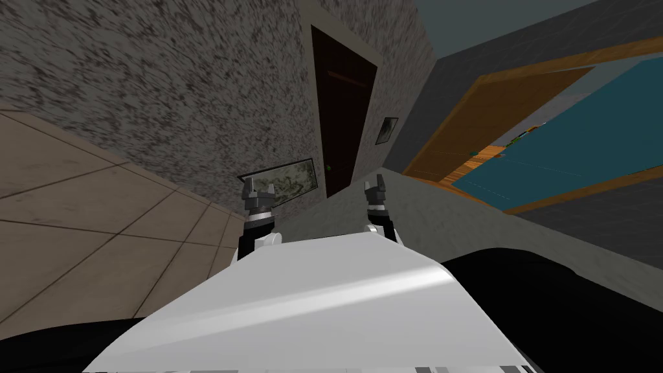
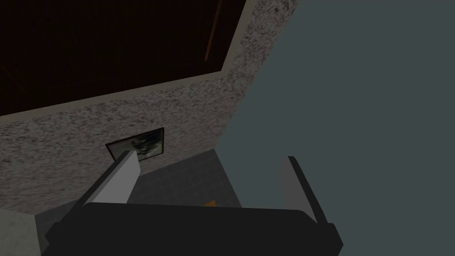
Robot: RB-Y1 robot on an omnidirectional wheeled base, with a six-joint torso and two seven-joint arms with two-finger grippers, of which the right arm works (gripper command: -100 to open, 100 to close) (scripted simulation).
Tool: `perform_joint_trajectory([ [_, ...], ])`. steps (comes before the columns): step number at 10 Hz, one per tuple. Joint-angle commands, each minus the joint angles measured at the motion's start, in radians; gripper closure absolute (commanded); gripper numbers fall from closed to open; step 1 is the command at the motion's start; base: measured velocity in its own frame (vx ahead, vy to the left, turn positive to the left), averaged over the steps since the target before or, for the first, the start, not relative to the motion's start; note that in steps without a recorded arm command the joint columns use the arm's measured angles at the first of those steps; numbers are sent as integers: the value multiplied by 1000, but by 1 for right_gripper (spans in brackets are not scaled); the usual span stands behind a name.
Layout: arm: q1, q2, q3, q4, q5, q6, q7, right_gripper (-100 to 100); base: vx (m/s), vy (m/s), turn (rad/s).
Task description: Pull the door open
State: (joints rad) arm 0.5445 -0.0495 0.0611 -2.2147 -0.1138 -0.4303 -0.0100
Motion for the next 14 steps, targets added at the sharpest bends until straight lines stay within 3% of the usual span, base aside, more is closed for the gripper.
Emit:
perform_joint_trajectory([
  [1,-7,-6,-4,30,13,-13,25,-100,94,10,56],
  [14,-72,-47,-43,296,130,-125,247,-100,115,-7,54],
])
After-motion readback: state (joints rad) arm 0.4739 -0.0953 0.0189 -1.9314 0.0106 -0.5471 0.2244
